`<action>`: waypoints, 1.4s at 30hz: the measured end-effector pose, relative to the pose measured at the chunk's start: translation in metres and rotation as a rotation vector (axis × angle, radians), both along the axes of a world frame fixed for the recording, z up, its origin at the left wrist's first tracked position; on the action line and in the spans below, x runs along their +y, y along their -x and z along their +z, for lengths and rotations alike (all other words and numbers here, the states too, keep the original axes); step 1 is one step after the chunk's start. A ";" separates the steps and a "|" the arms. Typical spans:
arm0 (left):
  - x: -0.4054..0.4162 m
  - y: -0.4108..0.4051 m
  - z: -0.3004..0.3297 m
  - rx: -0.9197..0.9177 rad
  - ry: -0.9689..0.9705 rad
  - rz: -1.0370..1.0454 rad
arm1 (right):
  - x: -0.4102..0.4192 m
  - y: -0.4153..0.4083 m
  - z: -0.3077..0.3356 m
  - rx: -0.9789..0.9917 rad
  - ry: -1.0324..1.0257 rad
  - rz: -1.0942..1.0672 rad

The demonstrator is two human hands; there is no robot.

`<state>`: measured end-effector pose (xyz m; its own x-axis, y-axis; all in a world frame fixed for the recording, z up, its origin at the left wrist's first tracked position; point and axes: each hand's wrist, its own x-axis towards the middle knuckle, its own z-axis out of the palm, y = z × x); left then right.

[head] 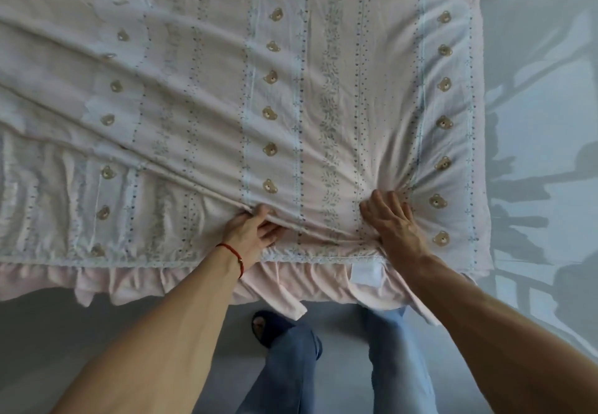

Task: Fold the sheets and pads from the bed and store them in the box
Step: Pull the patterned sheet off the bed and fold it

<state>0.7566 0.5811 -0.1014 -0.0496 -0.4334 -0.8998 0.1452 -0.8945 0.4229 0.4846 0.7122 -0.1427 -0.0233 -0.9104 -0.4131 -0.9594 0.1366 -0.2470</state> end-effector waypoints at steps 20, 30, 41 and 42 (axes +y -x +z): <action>0.025 -0.060 0.043 -0.151 -0.051 -0.195 | -0.011 -0.075 0.076 -0.030 0.082 -0.586; -0.039 -0.123 0.033 -0.043 0.036 0.156 | -0.032 -0.267 0.099 -1.374 -0.204 -1.727; 0.024 -0.195 0.037 -0.080 0.084 0.021 | -0.026 -0.300 0.083 -0.997 0.277 -1.923; 0.025 -0.198 0.033 -0.081 0.063 0.006 | -0.023 -0.304 0.082 -0.955 0.263 -1.936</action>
<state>0.9545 0.6063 -0.0679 0.0252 -0.4892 -0.8718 0.1139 -0.8650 0.4887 0.7884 0.6890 -0.0612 -0.6506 -0.0374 -0.7585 0.6818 0.4111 -0.6051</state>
